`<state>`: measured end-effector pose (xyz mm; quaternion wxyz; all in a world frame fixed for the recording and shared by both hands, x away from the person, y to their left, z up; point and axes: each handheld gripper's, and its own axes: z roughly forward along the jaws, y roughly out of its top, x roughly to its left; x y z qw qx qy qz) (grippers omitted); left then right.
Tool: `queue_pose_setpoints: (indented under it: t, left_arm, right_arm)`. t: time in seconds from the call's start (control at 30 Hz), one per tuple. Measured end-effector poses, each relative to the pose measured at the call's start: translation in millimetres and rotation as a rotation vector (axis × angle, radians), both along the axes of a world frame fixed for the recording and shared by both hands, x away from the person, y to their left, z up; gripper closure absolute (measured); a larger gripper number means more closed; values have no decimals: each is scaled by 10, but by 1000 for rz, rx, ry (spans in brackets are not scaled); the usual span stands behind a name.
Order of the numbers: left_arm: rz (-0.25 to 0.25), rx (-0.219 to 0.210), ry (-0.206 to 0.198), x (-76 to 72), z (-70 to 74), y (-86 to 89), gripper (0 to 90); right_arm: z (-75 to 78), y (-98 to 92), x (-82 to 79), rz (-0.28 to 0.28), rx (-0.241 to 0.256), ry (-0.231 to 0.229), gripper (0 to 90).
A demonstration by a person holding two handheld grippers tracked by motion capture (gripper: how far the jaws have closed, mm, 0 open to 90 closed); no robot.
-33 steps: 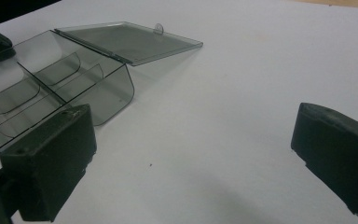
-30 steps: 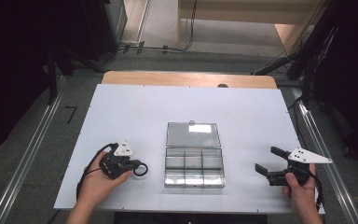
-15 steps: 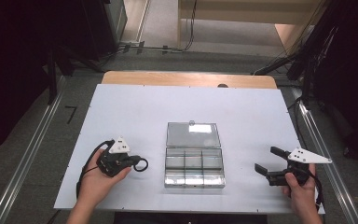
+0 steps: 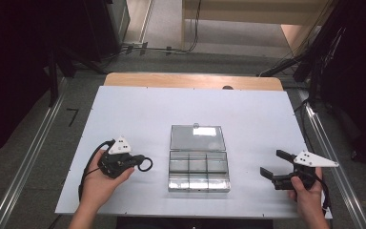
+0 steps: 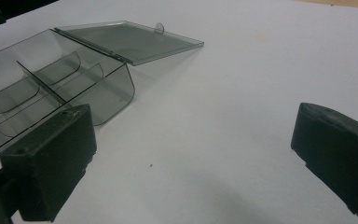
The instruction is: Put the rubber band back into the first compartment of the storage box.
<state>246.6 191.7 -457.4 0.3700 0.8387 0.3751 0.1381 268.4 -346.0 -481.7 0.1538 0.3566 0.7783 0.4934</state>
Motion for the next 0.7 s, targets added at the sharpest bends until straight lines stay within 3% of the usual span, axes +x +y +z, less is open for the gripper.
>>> queue_pose_setpoints:
  t: [0.7]
  left_arm:
    - [-2, -58, -38, 58, 124, -81, 880]
  right_arm:
    - [6, 2, 10, 3, -8, -5, 0]
